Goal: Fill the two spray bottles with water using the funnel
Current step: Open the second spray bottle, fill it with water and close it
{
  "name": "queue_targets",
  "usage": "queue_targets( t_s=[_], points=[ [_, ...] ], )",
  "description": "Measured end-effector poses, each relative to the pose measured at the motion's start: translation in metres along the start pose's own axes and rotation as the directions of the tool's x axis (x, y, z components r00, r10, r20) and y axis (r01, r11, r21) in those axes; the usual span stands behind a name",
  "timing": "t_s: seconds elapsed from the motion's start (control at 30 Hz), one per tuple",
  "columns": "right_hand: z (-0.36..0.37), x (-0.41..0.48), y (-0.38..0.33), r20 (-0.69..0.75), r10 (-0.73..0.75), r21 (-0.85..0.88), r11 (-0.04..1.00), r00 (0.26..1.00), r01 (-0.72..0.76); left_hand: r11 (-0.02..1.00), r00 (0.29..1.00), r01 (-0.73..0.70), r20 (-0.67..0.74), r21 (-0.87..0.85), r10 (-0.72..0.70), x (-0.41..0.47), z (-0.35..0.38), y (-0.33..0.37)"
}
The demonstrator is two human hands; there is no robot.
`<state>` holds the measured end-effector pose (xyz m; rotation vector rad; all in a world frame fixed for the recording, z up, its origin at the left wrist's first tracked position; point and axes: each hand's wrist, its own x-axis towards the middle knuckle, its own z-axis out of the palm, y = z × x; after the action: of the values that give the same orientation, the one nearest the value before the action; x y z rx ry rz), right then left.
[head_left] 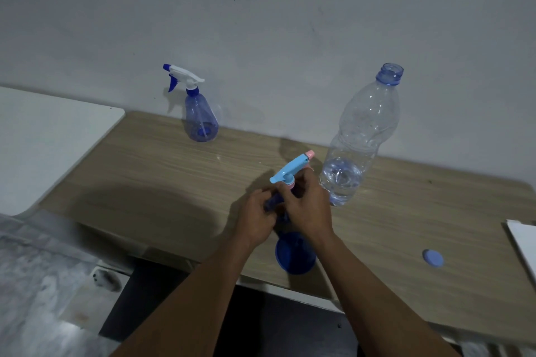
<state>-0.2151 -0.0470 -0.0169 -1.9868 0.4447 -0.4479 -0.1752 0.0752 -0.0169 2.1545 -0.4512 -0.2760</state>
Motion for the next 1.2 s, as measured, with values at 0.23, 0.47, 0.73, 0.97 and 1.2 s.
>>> queue_targets(
  t_s=[0.23,0.47,0.73,0.97,1.2],
  points=[
    [-0.0016,-0.0036,0.0004,0.021,-0.053,0.025,0.998,0.998,0.053,0.999,1.000,0.016,0.002,-0.035,-0.016,0.0005,0.0011,-0.0016],
    [-0.0001,-0.0041,-0.0012,-0.002,-0.033,0.037,0.999,0.999,0.033,0.999,1.000,0.002,-0.018,-0.040,-0.003,0.0005,0.0017,-0.0021],
    [0.0004,-0.0058,-0.0016,-0.006,-0.057,0.087,0.995,0.998,0.057,0.997,1.000,-0.001,-0.025,-0.074,-0.001,0.0009,0.0029,-0.0030],
    [-0.0018,-0.0042,-0.0008,0.015,-0.048,0.104,0.994,0.999,0.046,0.992,0.999,-0.016,-0.031,-0.129,0.012,-0.0004,0.0036,-0.0021],
    [-0.0019,0.0000,-0.0002,0.066,-0.056,0.115,0.992,0.996,0.048,0.990,0.999,-0.042,-0.008,-0.131,0.041,0.0015,-0.0013,0.0005]
  ],
)
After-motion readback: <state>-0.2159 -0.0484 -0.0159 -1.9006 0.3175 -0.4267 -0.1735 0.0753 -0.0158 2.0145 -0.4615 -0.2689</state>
